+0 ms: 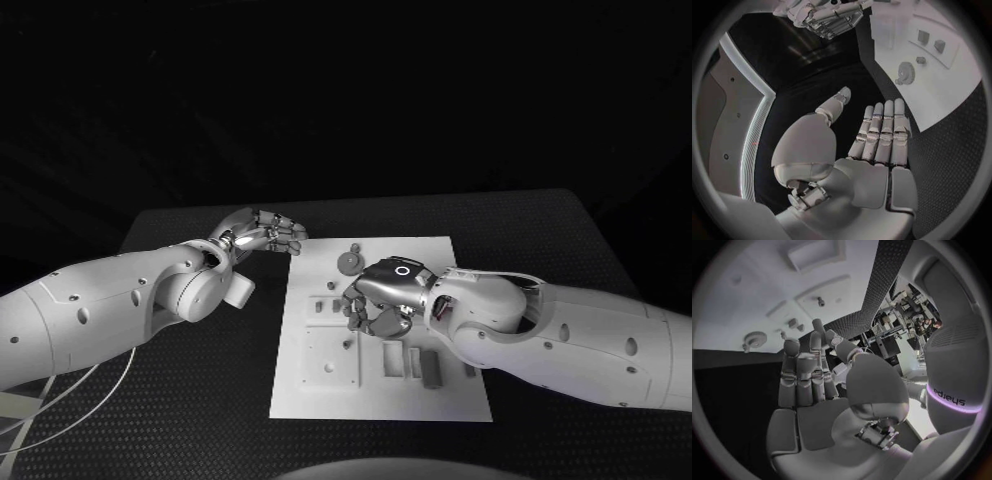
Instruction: Assemble the parts on the task board
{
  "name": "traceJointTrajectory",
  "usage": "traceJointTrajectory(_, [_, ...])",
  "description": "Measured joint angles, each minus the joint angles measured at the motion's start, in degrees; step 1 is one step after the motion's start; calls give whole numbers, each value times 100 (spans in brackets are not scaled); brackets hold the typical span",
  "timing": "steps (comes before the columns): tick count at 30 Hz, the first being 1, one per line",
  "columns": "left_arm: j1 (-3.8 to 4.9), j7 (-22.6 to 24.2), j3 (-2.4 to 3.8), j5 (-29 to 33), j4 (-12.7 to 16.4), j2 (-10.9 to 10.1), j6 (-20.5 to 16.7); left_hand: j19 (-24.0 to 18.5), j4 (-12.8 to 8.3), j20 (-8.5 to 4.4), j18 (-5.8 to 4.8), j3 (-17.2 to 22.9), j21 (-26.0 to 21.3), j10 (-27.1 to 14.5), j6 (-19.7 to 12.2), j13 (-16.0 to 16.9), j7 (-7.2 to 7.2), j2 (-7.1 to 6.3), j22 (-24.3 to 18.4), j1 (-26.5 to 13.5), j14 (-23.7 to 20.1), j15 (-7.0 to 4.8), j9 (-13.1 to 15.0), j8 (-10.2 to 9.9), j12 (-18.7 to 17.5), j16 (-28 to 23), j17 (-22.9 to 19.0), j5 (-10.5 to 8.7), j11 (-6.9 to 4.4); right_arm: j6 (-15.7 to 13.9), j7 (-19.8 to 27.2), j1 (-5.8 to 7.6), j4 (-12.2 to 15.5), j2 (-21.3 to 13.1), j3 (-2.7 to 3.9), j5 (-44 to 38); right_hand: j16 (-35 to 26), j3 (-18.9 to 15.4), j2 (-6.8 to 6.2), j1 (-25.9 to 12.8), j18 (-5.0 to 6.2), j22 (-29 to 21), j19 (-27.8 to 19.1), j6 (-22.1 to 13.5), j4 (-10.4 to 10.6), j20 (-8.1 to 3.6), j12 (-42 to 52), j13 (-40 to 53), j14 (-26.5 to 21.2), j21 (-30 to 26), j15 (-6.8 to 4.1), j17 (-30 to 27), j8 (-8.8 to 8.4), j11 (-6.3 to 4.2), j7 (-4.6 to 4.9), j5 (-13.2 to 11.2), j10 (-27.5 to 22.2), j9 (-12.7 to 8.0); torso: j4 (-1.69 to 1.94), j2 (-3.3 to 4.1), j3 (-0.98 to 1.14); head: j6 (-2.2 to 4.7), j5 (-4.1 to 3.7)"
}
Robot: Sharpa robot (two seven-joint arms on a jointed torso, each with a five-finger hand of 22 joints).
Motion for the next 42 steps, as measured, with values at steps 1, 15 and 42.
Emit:
traceJointTrajectory(1, [1,1,0,2,-5,4,0,0,0,0,-1,0,0,0,0,0,0,0,0,0,0,0,0,0,0,0,0,0,0,-1,6,-32,-19,41,-2,3,0,0,0,0,0,0,-1,0,0,-1,0,0,0,0,0,0,0,0,0,0,0,0,1,0,0,-6,22])
traceJointTrajectory(15, [8,9,1,13,-53,43,-1,0,0,0,-5,0,0,0,0,-11,0,0,-3,0,0,0,0,0,0,0,-5,0,0,-6,82,-371,-271,518,-45,-30,0,-1,-8,-7,0,0,-14,0,-1,-13,0,0,3,0,4,5,0,0,0,8,0,0,0,-1,1,-126,358])
traceJointTrajectory(42, [16,10,1,19,-57,54,1,0,0,0,-21,0,0,0,0,-22,0,0,-10,0,0,0,0,0,0,0,-21,0,0,12,104,-653,-564,841,-109,-259,0,15,9,26,-1,0,-22,1,15,1,3,7,-12,0,-7,9,0,0,0,6,0,0,-9,-5,8,-232,511])
